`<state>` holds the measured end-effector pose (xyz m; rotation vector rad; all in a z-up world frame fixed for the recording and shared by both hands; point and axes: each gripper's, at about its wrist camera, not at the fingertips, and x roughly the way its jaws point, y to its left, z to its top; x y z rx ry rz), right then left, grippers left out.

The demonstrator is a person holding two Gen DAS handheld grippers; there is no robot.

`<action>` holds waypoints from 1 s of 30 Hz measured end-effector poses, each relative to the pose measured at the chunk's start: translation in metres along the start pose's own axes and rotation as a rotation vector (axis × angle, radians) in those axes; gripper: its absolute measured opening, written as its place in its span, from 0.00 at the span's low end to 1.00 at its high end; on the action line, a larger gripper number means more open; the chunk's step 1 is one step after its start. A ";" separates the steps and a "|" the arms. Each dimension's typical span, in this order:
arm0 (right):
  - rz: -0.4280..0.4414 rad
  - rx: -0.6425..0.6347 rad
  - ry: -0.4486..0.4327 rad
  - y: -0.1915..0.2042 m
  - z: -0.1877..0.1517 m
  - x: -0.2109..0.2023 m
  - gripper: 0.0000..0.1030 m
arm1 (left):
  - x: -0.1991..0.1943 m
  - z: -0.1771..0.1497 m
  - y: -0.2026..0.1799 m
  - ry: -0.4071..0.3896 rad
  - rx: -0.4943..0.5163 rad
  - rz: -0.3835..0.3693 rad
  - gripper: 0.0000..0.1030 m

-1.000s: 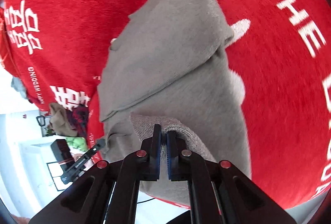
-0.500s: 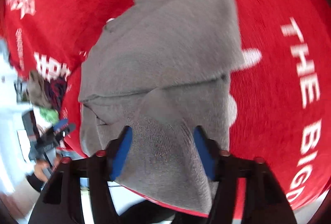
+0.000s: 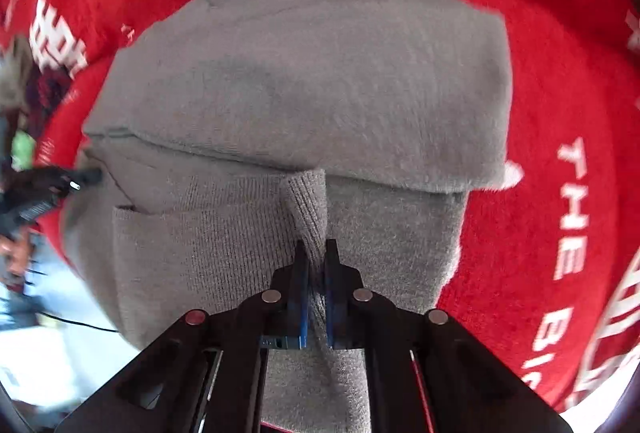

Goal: Fold small clothes
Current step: 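Lift the hem with both grippers and fold it over toward the collar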

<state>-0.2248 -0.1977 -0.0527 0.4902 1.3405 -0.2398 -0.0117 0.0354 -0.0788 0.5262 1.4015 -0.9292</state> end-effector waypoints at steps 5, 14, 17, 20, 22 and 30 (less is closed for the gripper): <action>-0.001 0.076 -0.146 0.004 0.000 -0.062 0.06 | -0.059 -0.002 0.010 -0.113 -0.032 -0.055 0.08; -0.048 -0.003 -0.327 0.004 0.090 -0.112 0.06 | -0.104 0.078 0.032 -0.336 -0.041 -0.004 0.08; -0.038 0.011 -0.312 -0.010 0.132 -0.082 0.06 | -0.082 0.108 0.042 -0.351 -0.053 0.048 0.08; -0.019 0.056 -0.280 -0.023 0.160 -0.050 0.06 | -0.045 0.137 0.052 -0.333 -0.089 0.107 0.08; -0.019 0.081 -0.248 -0.032 0.174 -0.022 0.06 | -0.017 0.151 0.059 -0.309 -0.122 0.135 0.08; 0.015 0.172 -0.147 -0.061 0.182 0.054 0.06 | 0.048 0.163 0.072 -0.232 -0.182 0.244 0.25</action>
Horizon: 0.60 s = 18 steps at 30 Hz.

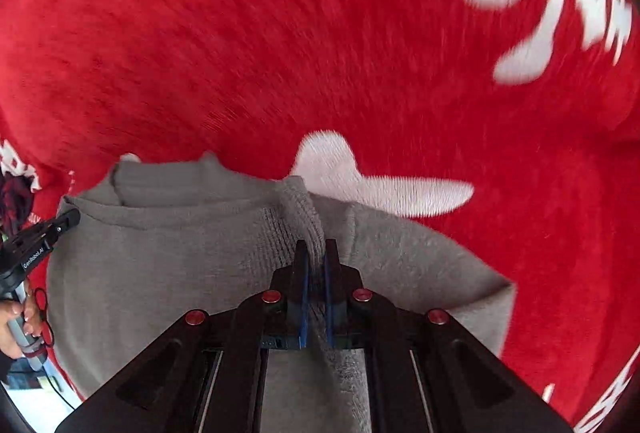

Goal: Fold small clothes
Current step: 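Lift the hem with both grippers and fold it over toward the collar, then open both grippers and lift them away from the folded sweater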

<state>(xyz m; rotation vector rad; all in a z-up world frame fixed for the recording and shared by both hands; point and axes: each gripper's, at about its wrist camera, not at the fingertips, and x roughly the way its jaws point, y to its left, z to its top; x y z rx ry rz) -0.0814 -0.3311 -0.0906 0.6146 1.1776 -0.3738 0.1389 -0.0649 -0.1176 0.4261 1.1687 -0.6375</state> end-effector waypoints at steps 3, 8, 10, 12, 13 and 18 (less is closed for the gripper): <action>0.023 0.067 -0.007 -0.008 0.003 -0.005 0.06 | -0.005 0.004 0.010 -0.032 -0.022 0.192 0.77; -0.121 0.105 -0.030 -0.018 0.009 -0.031 0.19 | -0.034 0.005 0.033 -0.023 -0.051 0.146 0.77; -0.040 0.133 -0.045 -0.021 0.004 -0.048 0.19 | -0.054 -0.002 0.032 -0.027 -0.029 0.093 0.77; 0.024 0.119 -0.042 -0.013 -0.014 -0.065 0.19 | -0.070 -0.017 0.029 -0.015 -0.002 0.054 0.77; 0.051 0.105 -0.033 -0.007 -0.026 -0.071 0.19 | -0.077 -0.029 0.022 -0.006 0.012 0.037 0.77; 0.146 0.050 0.054 0.029 -0.091 -0.076 0.19 | -0.083 -0.086 0.003 0.074 -0.007 -0.022 0.77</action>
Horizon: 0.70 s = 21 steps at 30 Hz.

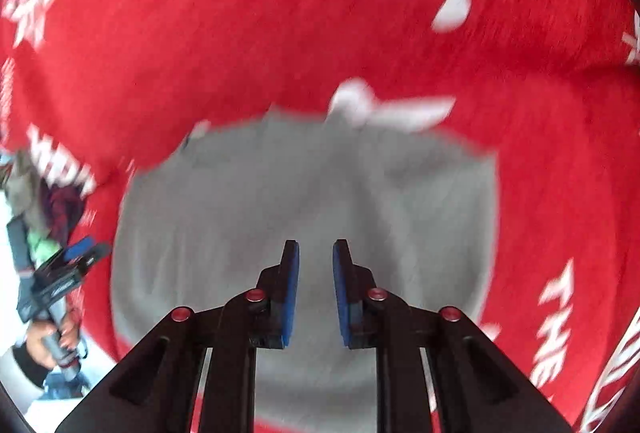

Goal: Fold small clothes
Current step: 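Open both grippers and lift them away from the folded sweater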

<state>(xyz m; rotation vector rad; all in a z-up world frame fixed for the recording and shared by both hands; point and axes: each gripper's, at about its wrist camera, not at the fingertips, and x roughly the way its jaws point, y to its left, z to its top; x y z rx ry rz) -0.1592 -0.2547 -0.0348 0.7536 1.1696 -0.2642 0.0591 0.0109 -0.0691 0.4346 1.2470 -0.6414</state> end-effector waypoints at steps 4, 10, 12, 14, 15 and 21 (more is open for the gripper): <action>-0.040 -0.013 0.058 -0.004 -0.042 0.024 0.18 | 0.021 -0.040 0.001 0.078 -0.031 0.069 0.77; -0.145 0.006 0.038 -0.031 -0.060 0.002 0.18 | 0.015 -0.071 0.043 0.089 -0.089 0.100 0.79; -0.109 0.136 0.025 -0.056 -0.069 -0.017 0.19 | 0.008 -0.075 0.051 0.095 -0.107 0.103 0.79; -0.069 0.254 0.012 -0.072 -0.080 -0.029 0.27 | 0.002 -0.078 0.053 0.094 -0.108 0.113 0.79; -0.045 0.335 0.005 -0.082 -0.088 -0.035 0.49 | -0.001 -0.078 0.053 0.089 -0.113 0.115 0.79; 0.129 0.681 -0.019 -0.108 -0.112 -0.009 0.49 | 0.009 -0.085 0.055 0.107 -0.141 0.124 0.79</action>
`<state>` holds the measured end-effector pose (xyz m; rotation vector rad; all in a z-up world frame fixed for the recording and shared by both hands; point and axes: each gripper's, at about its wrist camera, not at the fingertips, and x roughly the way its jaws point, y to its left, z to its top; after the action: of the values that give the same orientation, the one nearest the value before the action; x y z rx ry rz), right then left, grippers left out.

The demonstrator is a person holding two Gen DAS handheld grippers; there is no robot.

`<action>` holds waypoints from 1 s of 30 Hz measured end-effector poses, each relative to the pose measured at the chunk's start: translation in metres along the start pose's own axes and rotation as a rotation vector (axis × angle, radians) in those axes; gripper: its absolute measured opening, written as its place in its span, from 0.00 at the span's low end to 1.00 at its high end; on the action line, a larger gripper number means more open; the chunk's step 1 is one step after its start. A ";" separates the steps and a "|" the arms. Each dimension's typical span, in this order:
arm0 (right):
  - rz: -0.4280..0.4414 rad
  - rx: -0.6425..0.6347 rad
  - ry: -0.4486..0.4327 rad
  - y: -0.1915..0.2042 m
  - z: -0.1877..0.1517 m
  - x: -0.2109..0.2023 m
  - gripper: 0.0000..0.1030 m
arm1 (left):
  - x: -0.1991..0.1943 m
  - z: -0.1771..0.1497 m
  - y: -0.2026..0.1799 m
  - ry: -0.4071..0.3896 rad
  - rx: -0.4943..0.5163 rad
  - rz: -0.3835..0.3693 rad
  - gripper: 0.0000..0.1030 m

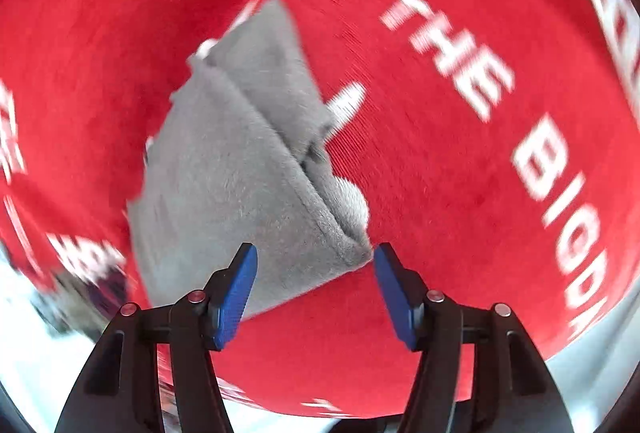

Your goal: Fold small clothes

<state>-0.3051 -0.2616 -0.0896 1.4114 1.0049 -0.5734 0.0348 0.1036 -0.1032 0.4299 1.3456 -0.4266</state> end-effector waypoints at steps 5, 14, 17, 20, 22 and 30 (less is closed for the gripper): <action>-0.182 -0.124 -0.038 0.008 0.003 0.000 0.15 | -0.001 -0.010 0.006 -0.010 0.016 -0.021 0.79; -0.188 -0.364 -0.095 0.105 -0.018 -0.006 0.22 | -0.022 -0.009 0.025 -0.025 -0.023 -0.072 0.79; -0.080 -0.508 -0.016 0.169 -0.031 0.039 0.22 | -0.023 -0.007 0.030 -0.018 -0.053 -0.104 0.79; 0.007 -0.570 0.051 0.224 -0.041 0.091 0.22 | -0.024 -0.005 0.038 -0.031 -0.086 -0.130 0.82; 0.044 -0.599 0.085 0.261 -0.049 0.128 0.22 | -0.024 -0.004 0.045 -0.045 -0.101 -0.125 1.00; 0.020 -0.697 0.077 0.336 -0.070 0.206 0.22 | -0.018 -0.002 0.073 -0.069 -0.167 -0.120 1.00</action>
<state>0.0626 -0.1036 -0.0740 0.8228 1.1089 -0.1206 0.0686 0.1677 -0.0823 0.1955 1.3322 -0.4207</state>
